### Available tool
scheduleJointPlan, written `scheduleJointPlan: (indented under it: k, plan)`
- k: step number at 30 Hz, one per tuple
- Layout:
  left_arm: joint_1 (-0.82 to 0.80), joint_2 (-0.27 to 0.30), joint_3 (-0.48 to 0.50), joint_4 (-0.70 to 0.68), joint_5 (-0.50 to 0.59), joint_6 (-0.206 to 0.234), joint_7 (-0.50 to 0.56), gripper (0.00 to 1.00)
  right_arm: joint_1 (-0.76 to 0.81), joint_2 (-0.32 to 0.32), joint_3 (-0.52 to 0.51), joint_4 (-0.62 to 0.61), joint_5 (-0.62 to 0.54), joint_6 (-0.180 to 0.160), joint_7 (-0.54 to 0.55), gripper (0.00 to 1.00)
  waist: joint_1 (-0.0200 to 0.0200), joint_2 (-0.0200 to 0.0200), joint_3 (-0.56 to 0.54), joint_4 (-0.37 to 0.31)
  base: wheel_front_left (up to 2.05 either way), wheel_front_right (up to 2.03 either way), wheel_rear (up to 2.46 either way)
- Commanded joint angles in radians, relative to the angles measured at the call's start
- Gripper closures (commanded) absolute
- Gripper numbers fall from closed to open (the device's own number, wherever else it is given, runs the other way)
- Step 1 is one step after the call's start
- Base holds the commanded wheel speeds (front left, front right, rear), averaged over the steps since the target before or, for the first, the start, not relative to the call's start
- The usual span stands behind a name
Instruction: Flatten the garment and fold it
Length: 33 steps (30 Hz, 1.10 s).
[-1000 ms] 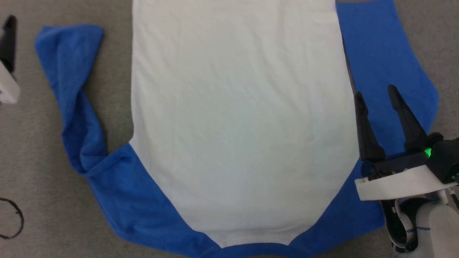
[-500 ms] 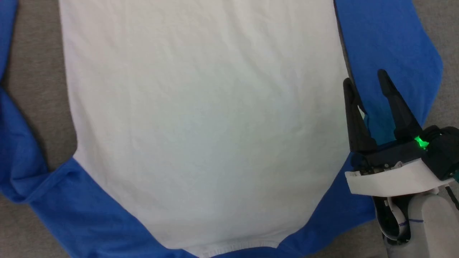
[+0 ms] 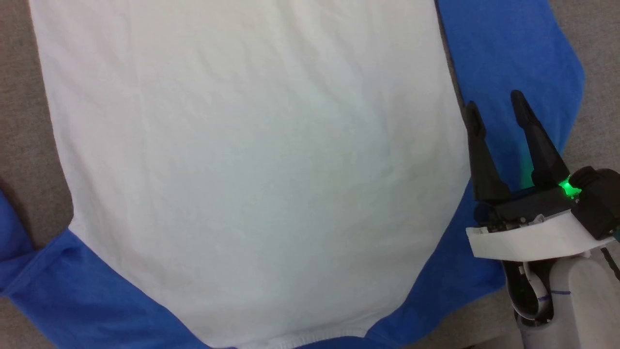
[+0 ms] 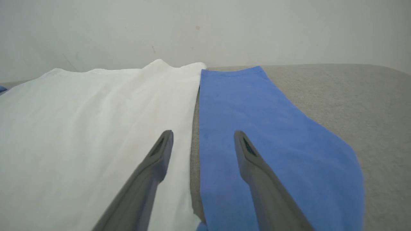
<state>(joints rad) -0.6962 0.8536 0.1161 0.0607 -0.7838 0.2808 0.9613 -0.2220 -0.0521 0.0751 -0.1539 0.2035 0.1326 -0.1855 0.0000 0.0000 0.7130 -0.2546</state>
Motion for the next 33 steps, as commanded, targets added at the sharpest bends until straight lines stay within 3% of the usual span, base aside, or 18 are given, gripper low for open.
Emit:
scheduleJointPlan:
  k: [1, 7, 12, 23, 33]
  plan:
    - [0.070, -0.041, -0.025, 0.020, 0.013, -0.014, -0.021, 1.00, -0.015, 0.002, -0.002, 0.004, 0.004, -0.002, -0.001, 0.00, 0.0000, 0.0000, -0.032, 0.016, 0.00, 0.00, 0.00]
    - [0.128, -0.073, 0.043, 0.048, 0.051, -0.060, -0.267, 1.00, 0.010, 0.002, -0.039, 0.013, -0.010, -0.002, 0.014, 0.00, 0.0000, 0.0000, -0.153, 0.068, 0.00, 0.00, 0.00]
    - [0.195, -0.111, 0.084, 0.084, 0.039, -0.105, -0.393, 1.00, 0.051, 0.002, -0.068, 0.013, -0.017, -0.002, 0.040, 0.00, 0.0000, 0.0000, -0.280, 0.125, 0.00, 0.00, 0.00]
    - [0.460, -0.132, 0.195, 0.030, 0.021, -0.118, -0.469, 1.00, 0.160, 0.002, -0.110, -0.007, -0.016, -0.002, 0.104, 0.00, 0.0000, 0.0000, -0.487, 0.213, 0.00, 0.00, 0.00]
    - [0.727, -0.184, 0.345, -0.224, -0.013, -0.082, -0.458, 1.00, 0.224, 0.002, -0.128, -0.046, -0.009, -0.002, 0.142, 0.00, 0.0000, 0.0000, -0.546, 0.258, 0.00, 0.00, 0.00]
